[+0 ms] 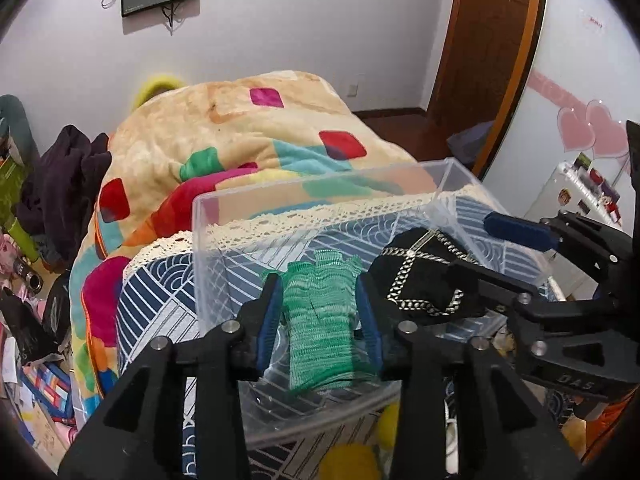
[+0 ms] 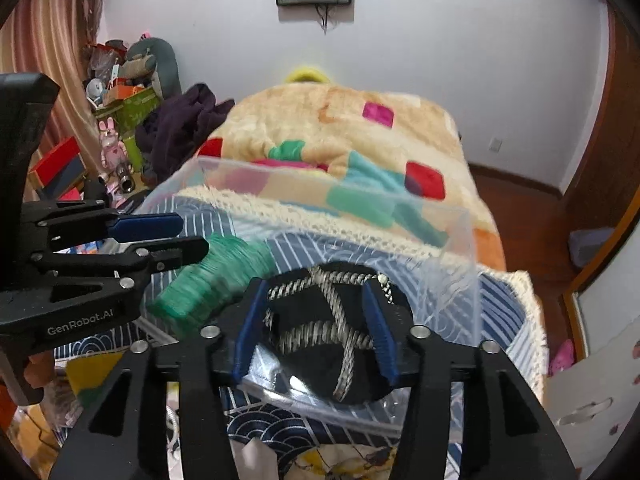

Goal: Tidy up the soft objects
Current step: 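Carry the hat with the right tool into the clear box while the left tool drops the glove in, then grasp the floral scrunchie with the right tool while the left tool grasps the yellow sponge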

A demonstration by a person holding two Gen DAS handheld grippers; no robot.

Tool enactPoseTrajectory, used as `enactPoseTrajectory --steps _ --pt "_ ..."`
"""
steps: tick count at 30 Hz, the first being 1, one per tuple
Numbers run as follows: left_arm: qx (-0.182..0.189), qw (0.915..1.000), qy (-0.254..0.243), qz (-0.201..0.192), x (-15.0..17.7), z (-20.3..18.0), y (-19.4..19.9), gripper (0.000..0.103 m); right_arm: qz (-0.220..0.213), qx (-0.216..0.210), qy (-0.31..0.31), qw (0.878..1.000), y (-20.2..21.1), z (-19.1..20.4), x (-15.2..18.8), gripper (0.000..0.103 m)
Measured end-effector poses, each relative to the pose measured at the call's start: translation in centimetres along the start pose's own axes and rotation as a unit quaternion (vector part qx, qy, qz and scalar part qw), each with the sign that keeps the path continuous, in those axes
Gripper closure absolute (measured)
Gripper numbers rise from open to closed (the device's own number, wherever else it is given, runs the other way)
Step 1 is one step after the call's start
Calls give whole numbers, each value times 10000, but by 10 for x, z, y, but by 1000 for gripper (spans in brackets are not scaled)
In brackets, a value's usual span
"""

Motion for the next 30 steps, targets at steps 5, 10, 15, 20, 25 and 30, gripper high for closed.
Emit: enactPoseTrajectory --steps 5,10,15,20,25,30 --pt "-27 9990 -49 -446 -9 0 34 49 -414 21 -58 9991 23 -3 -19 44" --pt "68 9972 -31 -750 -9 -3 65 44 -869 115 -214 9959 48 -8 -31 30" --pt "31 9959 -59 -907 4 -3 86 36 -1086 265 -209 9935 66 -11 -25 28" --pt "81 9965 6 -836 27 -4 92 34 -1068 349 -248 9934 74 -15 -6 28" --pt "134 9980 156 -600 58 -5 87 34 -797 421 -400 9951 70 -23 25 28" --pt "66 9988 194 -447 85 -7 84 34 -367 480 -526 9968 62 -29 63 28"
Point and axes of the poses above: each gripper's, at about its wrist camera, not at the fingertips, and y roughly against the way its jaws point, z to its left, x to its underside, the point moved 9 cm from there along -y, roughly the way its jaws point, and after that the axes turned 8 degrees about -z, right-handed, at the moved point
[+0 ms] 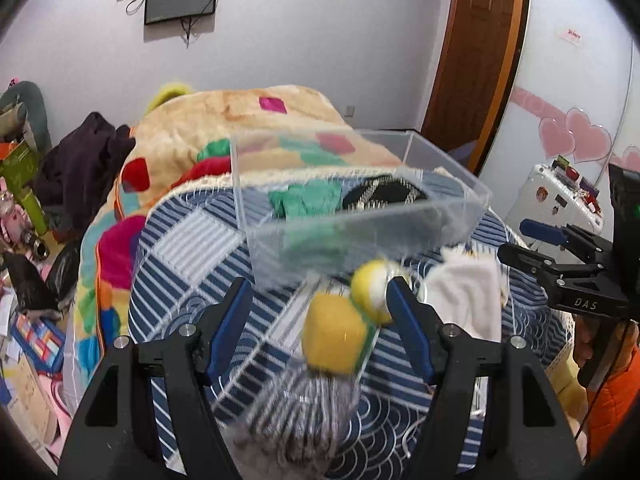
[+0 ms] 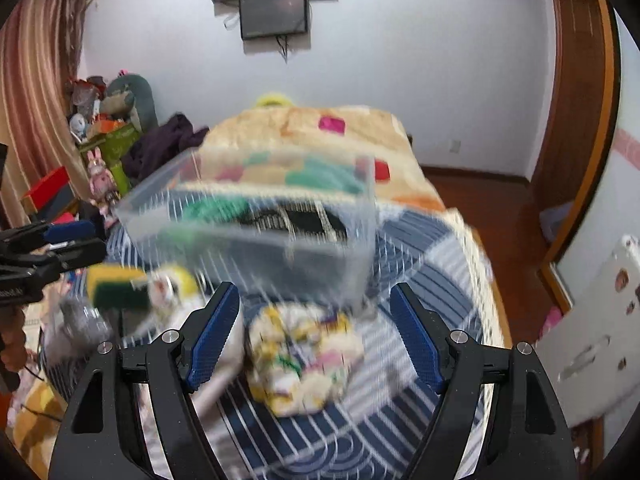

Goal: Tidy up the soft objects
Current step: 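Grasp the floral scrunchie with the right tool while the left tool grasps the yellow sponge, then lower the scrunchie into the box with the right tool while the left tool releases the sponge inside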

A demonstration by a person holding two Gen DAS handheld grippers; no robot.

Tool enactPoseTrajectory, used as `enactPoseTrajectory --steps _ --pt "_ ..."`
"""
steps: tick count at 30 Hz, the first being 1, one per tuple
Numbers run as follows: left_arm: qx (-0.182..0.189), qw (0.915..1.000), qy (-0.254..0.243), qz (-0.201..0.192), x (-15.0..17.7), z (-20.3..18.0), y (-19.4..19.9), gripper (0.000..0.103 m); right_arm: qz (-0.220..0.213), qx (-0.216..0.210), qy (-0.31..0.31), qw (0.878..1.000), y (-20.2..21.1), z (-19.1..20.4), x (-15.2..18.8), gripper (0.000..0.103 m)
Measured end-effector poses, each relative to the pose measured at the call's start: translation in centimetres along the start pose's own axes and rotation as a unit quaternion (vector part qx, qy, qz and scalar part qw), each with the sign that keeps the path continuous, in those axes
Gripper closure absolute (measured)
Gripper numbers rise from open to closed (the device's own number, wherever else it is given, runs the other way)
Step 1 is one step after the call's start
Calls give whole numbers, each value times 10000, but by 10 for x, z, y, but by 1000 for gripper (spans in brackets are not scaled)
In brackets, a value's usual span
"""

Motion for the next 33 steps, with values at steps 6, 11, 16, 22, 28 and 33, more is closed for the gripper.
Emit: enactPoseTrajectory --steps 6,11,16,22,28,33 --pt "48 9996 237 110 20 -1 -8 34 317 -62 -165 9993 1 -3 32 28" --pt "133 9995 265 131 26 -4 -13 41 514 -140 -228 9983 -5 -1 50 28" --pt "218 9990 327 204 29 -6 -17 63 764 -446 -396 9953 -9 4 59 53" --pt "192 9993 282 125 31 -7 -11 70 669 -493 -476 9954 -4 2 57 81" --pt "182 9996 217 -51 21 -6 3 70 379 -343 -371 9980 10 -2 45 86" --pt "187 9991 218 -296 2 -4 17 70 125 -255 -432 9987 23 -10 30 86"
Point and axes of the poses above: each gripper's, at about its wrist camera, not at the fingertips, and y roughly against the way its jaws point, z to its left, x to its underside, the point moved 9 cm from there along -y, roughly the way its jaws point, and after that the axes turned 8 degrees about -z, right-handed, at the moved point
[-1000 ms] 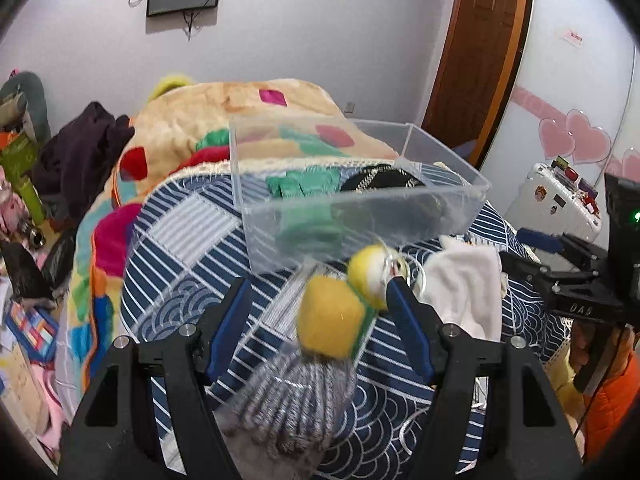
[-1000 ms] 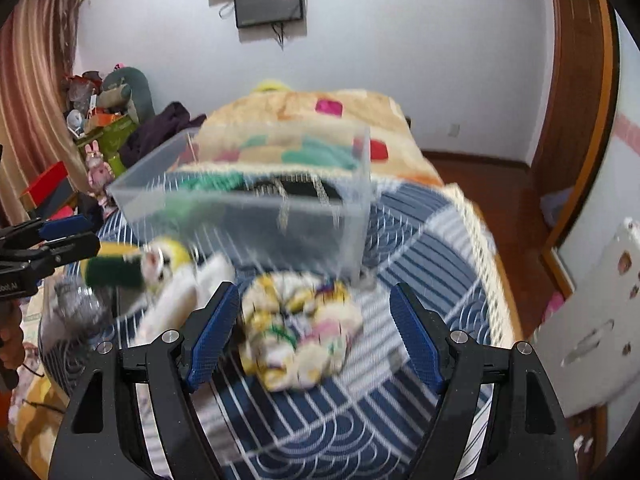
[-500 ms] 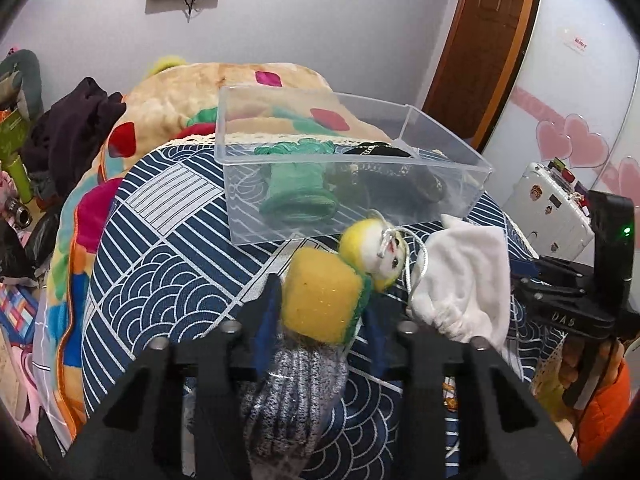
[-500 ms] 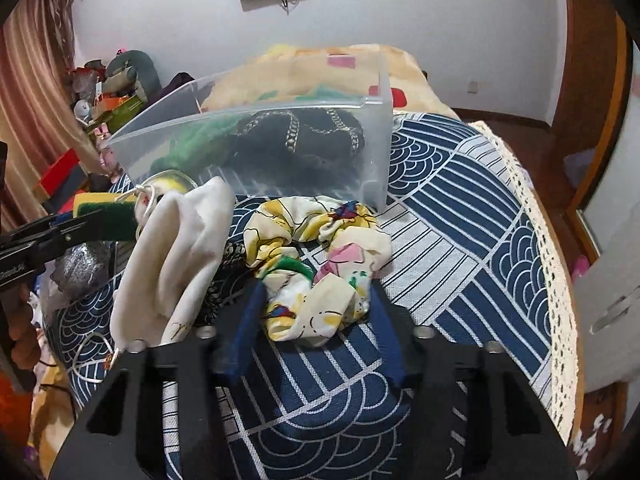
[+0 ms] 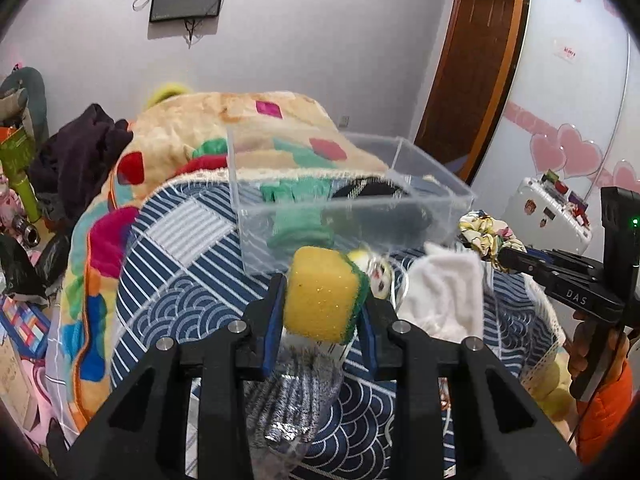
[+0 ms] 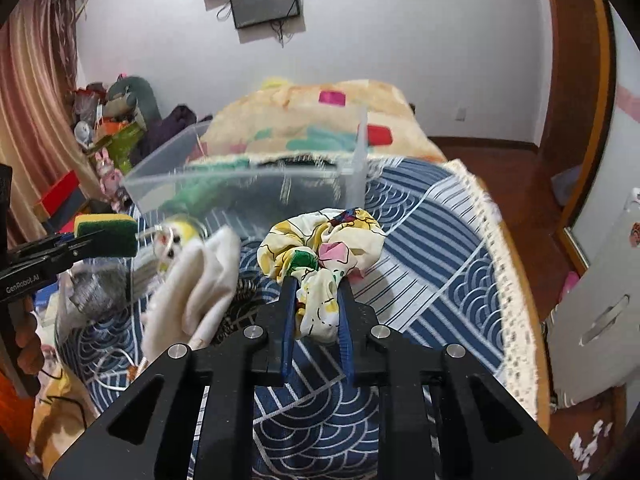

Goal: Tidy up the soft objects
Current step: 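Lower the scrunchie into the box with the right tool while the left tool releases the sponge inside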

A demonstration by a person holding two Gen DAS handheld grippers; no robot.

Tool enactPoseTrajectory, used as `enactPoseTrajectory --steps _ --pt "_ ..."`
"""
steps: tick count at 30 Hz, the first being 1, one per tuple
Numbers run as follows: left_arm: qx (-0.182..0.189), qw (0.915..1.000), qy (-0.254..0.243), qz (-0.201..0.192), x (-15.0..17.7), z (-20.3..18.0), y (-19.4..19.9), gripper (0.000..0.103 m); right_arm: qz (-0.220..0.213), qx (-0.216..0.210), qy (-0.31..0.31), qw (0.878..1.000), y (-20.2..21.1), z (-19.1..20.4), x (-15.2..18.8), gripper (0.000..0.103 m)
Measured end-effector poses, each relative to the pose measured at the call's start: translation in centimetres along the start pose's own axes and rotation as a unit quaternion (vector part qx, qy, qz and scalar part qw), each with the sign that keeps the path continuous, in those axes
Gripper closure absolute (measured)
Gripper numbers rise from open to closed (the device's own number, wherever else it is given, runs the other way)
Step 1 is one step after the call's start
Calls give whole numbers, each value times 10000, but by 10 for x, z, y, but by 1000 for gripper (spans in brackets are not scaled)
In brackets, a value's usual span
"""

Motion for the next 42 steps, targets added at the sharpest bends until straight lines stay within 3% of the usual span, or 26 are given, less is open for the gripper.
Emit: enactPoseTrajectory --steps 10,19,26,31,42 --pt "-156 9988 -84 -448 -50 6 4 70 -705 -62 153 9974 18 10 -60 86" --pt "-278 9985 -267 -385 -73 8 -26 70 -884 -385 344 9947 -7 37 -93 86" --pt "-439 9987 -237 42 -64 16 -64 70 -547 -653 469 9953 -49 62 -94 86" --pt "-524 9981 -210 247 -60 21 -86 70 -56 -794 785 9937 -82 79 -86 86" --pt "-540 9972 -164 485 -55 22 -101 70 667 -848 996 9892 -123 87 -67 84"
Point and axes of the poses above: each gripper's, at about its wrist camera, not at the fingertips, and y roughly against the way its jaws point, z to its left, x to its underside, the point moved 9 cm from there along -y, roughly the way its jaws point, and after that the axes turned 8 degrees about -z, right-handed, at the moved point
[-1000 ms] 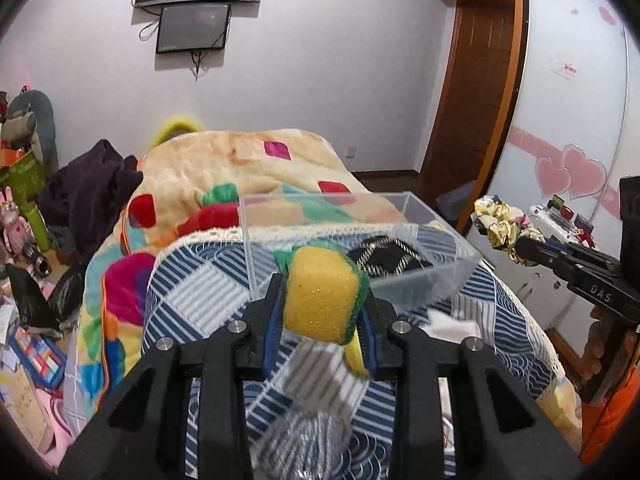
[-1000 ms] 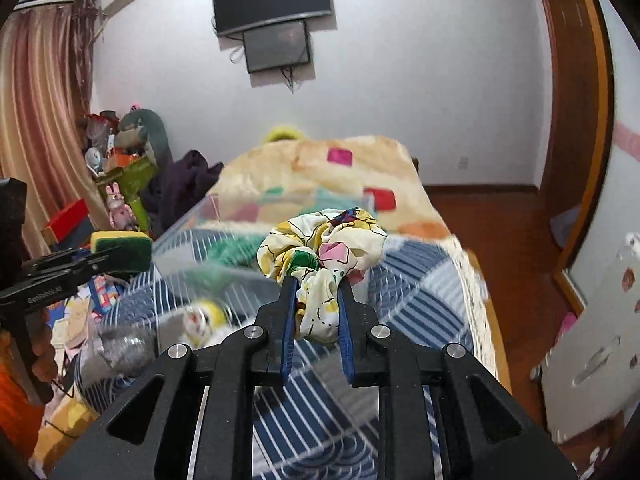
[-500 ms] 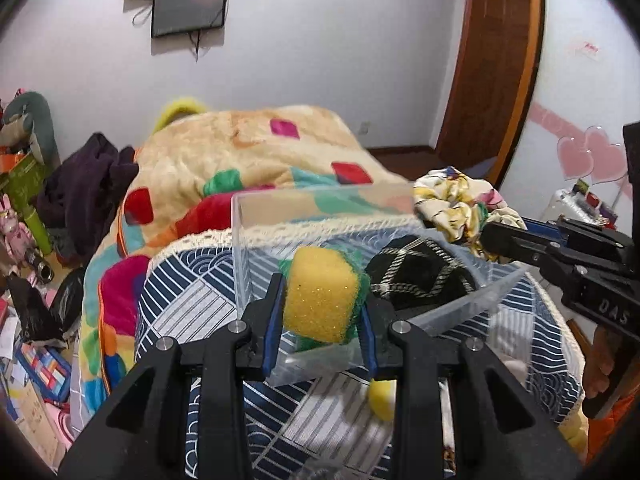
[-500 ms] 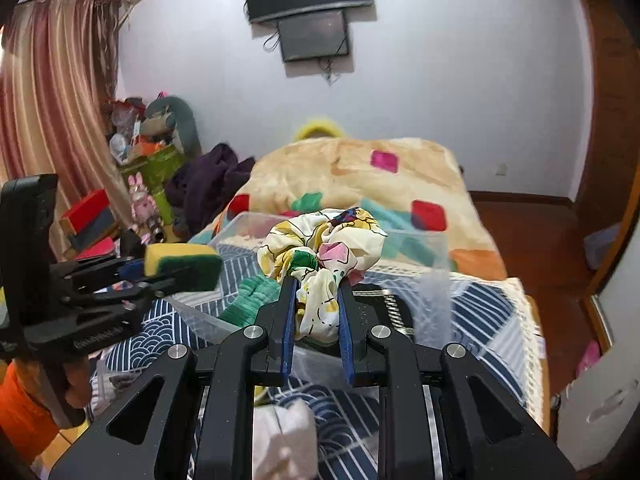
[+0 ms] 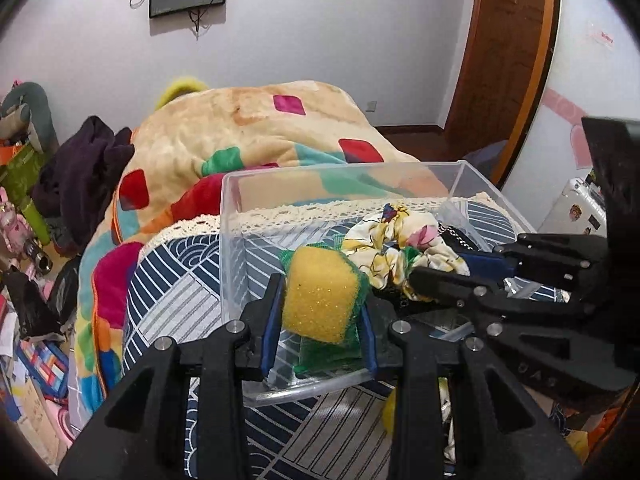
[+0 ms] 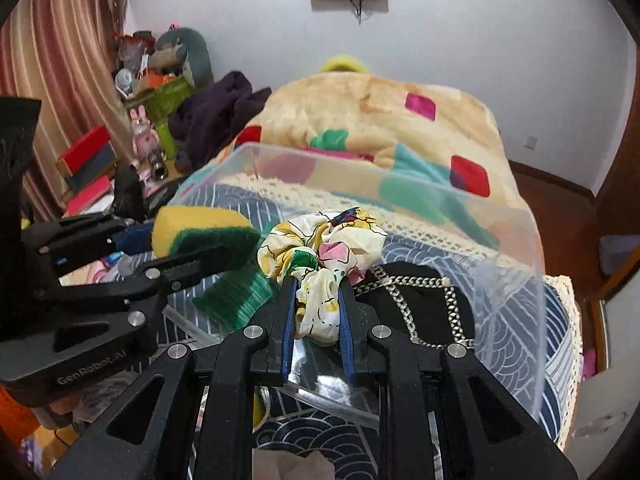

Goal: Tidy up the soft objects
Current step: 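Lower the scrunchie into the box with the right tool while the left tool releases the sponge inside, then grasp the white cloth with the right tool while the left tool grasps the steel wool bag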

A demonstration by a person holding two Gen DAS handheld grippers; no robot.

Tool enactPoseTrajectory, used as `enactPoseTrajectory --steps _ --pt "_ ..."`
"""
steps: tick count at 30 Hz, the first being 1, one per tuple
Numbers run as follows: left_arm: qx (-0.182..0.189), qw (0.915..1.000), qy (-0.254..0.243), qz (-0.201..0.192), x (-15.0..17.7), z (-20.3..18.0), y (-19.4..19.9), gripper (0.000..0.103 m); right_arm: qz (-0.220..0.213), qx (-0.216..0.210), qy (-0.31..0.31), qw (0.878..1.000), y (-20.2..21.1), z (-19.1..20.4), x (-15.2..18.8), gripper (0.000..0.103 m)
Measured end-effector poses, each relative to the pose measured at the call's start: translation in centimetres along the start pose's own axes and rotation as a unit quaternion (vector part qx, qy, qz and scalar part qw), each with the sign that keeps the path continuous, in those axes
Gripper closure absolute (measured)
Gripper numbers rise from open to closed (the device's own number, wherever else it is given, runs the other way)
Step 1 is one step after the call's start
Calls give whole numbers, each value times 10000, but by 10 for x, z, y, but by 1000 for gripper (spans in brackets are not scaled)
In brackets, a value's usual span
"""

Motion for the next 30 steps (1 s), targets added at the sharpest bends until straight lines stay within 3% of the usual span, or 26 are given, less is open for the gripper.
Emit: enactPoseTrajectory --steps 3,8,12,15,22,30 --pt "37 10000 43 35 3 1 2 64 18 38 14 10000 1 0 3 82" --pt "-50 9998 -138 -138 2 -3 15 40 -64 94 55 9999 9 -2 1 70" --pt "12 9994 -146 -303 -2 -6 34 40 -220 217 106 9995 19 -4 -3 64" --pt "25 9990 -192 -403 -4 -8 47 38 -444 275 64 9986 33 -7 -8 48" --pt "72 9971 -277 -708 -5 -9 85 24 -1094 534 78 9925 77 -10 -23 29" --pt "28 9974 -222 -681 22 -3 106 17 -1394 531 185 9886 112 -1 -14 26"
Point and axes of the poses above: each gripper's, at about its wrist camera, not at the fingertips, and y roughly against the way its jaws point, z to its left, x to its underside, the point moved 9 cm from there along -y, roughly the way its jaws point, and after that the axes turned 8 degrees about -z, right-handed, at the moved point
